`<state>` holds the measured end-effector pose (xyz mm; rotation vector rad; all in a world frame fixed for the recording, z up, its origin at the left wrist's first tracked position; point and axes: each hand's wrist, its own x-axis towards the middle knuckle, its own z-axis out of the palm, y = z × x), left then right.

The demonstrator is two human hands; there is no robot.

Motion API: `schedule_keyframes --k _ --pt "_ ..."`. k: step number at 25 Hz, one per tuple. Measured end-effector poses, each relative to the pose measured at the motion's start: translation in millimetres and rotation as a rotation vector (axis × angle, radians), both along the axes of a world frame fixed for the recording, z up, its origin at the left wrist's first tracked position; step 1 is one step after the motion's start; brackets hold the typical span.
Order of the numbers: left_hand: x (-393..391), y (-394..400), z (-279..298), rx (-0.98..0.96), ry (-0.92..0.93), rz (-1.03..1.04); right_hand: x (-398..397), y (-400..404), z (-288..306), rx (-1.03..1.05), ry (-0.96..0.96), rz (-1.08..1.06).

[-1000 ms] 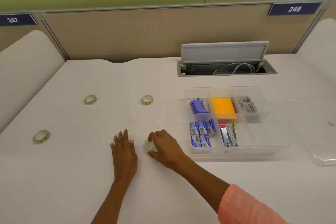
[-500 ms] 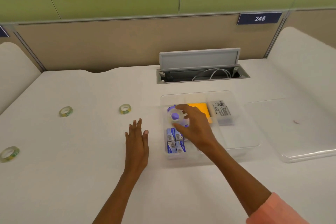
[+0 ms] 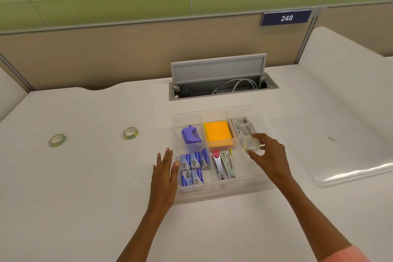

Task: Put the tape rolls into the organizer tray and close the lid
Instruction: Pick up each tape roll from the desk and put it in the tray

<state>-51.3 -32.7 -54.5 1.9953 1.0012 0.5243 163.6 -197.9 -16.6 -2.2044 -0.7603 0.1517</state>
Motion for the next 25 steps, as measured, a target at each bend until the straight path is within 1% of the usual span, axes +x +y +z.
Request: schedule_keyframes --k 5,14,25 --pt "-0.8 -1.8 1.0 -0.058 -0.009 0.004 2.0 3.0 -13.1 -0.081 0.005 0.024" --pt "-1.3 -4.3 2.6 -0.082 -0.022 0.032 2.9 6.2 -21.7 -0.226 -0.003 0.038" --pt "-1.3 -4.5 1.5 -0.082 -0.005 0.041 2.6 9.2 -19.2 -0.291 -0.011 0.033"
